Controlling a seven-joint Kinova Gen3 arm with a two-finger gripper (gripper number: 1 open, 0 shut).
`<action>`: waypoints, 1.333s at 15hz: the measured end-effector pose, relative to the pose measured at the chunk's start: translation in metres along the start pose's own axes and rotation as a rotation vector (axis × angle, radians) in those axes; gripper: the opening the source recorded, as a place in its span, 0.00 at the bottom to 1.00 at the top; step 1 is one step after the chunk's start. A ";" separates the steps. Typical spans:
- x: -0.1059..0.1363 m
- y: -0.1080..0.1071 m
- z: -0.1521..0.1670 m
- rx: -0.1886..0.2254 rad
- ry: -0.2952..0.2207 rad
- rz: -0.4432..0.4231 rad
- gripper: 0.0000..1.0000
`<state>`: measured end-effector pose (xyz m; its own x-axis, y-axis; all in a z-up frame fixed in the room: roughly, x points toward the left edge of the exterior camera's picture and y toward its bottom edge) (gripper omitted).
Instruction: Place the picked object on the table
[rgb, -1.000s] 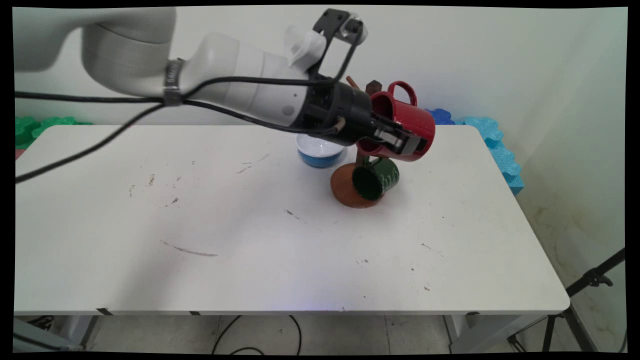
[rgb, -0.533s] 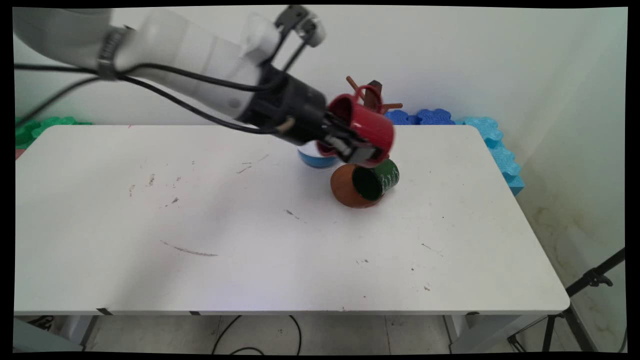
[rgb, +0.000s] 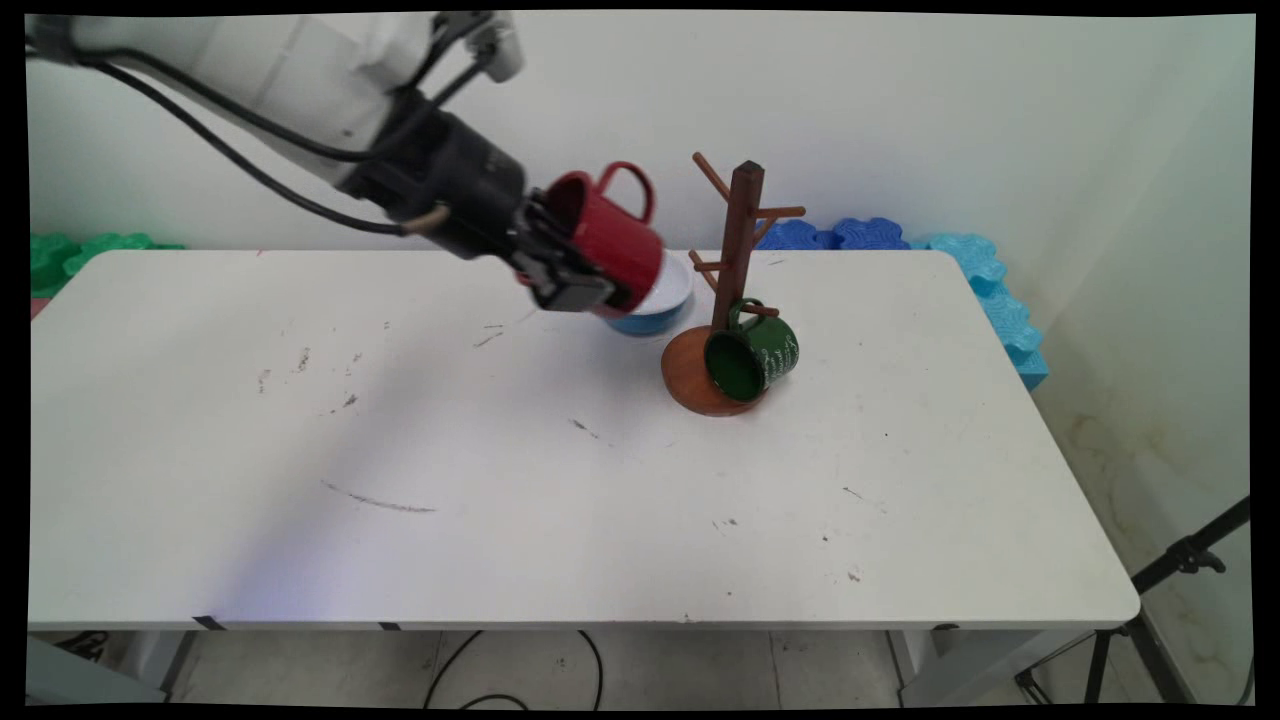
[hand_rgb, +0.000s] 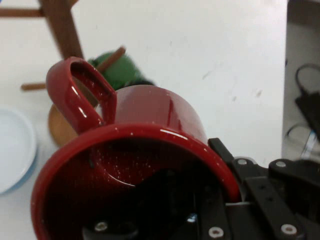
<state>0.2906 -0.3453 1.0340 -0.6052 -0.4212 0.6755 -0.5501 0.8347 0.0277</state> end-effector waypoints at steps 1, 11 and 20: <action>-0.003 -0.003 -0.004 0.004 -0.018 0.010 0.00; -0.032 -0.048 -0.012 0.058 -0.235 0.152 0.00; -0.051 -0.079 0.037 0.071 -0.392 0.249 0.00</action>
<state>0.3437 -0.4025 0.9697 -0.8880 -0.3251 0.3252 -0.3905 0.9066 -0.1600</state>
